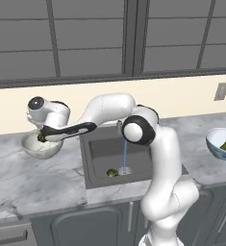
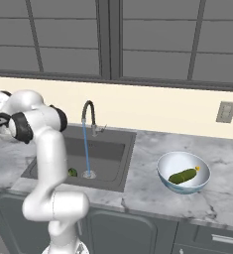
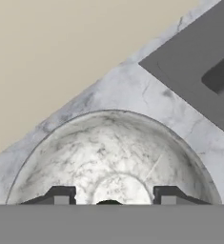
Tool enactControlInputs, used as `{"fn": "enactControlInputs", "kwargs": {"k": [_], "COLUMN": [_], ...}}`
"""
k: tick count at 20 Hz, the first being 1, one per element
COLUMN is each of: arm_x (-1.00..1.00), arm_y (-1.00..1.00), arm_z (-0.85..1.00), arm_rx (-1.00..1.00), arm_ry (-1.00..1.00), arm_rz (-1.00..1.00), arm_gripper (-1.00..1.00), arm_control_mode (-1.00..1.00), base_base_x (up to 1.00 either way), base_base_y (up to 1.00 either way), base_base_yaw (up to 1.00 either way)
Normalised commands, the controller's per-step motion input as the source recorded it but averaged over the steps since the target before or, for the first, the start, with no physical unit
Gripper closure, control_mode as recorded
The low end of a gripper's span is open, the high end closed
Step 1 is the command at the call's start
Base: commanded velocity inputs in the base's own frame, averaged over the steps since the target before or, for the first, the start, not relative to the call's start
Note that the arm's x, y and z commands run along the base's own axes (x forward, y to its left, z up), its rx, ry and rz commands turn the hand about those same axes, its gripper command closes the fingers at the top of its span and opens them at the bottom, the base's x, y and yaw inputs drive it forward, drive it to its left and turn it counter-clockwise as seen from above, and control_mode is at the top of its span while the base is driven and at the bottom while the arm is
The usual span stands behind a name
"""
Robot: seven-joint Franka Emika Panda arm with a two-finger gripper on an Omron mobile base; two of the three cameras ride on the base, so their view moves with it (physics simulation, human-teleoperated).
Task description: Pick the broccolis from the sink and place them in one bowl. Place the cucumber in the other bowl. Then turn off the sink faucet.
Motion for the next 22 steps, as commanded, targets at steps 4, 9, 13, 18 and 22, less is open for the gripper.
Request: {"fn": "enactControlInputs", "kwargs": {"k": [4, 9, 13, 18, 22], "arm_x": [0.36, 0.26, -0.16, -0.71, -0.84], "arm_y": [0.00, -0.08, -0.71, -0.94, -0.89], "arm_z": [0.00, 0.02, 0.33, 0.13, 0.00], "arm_rx": [0.00, 0.00, 0.04, 0.07, 0.04], "arm_ry": [0.00, 0.00, 0.00, -0.01, 0.00], "arm_rz": [-0.13, -0.11, -0.07, 0.00, 0.07], "arm_gripper": [-1.00, -1.00, -1.00, -1.00, -1.00], "arm_control_mode": [-1.00, -1.00, -1.00, -1.00, -1.00], "base_base_x": [0.00, 0.00, 0.00, 0.00, 0.00], "base_base_y": [0.00, 0.00, 0.00, 0.00, 0.00], "base_base_yaw": [0.00, 0.00, 0.00, 0.00, 0.00]}}
